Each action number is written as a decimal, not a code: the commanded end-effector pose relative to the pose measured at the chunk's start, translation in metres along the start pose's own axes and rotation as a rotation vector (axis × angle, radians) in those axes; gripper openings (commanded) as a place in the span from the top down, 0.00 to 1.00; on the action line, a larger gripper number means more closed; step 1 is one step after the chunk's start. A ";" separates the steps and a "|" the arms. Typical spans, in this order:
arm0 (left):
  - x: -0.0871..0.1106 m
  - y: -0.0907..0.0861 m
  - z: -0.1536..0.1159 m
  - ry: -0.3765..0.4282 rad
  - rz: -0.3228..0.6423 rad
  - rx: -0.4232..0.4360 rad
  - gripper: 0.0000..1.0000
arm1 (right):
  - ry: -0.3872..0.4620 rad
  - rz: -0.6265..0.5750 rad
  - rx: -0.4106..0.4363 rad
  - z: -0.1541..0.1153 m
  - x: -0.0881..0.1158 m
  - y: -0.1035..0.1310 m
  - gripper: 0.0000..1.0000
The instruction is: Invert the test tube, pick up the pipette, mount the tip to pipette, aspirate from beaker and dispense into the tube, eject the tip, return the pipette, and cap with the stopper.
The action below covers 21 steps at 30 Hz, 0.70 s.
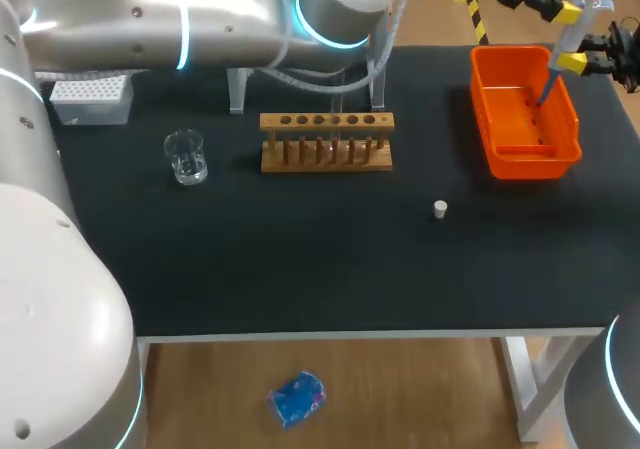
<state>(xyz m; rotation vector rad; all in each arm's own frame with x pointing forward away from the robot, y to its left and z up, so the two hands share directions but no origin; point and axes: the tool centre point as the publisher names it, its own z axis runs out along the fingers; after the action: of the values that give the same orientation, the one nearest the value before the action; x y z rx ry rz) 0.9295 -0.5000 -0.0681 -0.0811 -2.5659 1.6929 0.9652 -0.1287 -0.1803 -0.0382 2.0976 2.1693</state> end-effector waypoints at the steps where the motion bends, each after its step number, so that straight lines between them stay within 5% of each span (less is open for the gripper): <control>1: 0.024 0.010 -0.015 -0.030 -0.016 0.006 0.00 | 0.001 0.000 0.002 0.000 0.000 0.001 1.00; 11: 0.071 0.018 -0.028 -0.088 -0.003 0.073 0.00 | 0.001 0.000 0.002 0.000 0.000 0.001 1.00; 21: 0.071 0.018 -0.028 -0.088 -0.003 0.073 0.00 | 0.001 0.000 0.002 0.000 0.000 0.001 1.00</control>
<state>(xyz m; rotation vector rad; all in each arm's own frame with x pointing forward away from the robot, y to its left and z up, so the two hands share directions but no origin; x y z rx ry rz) 0.8610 -0.4616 -0.0710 0.0034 -2.5666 1.8201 0.9652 -0.1286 -0.1803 -0.0381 2.0976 2.1694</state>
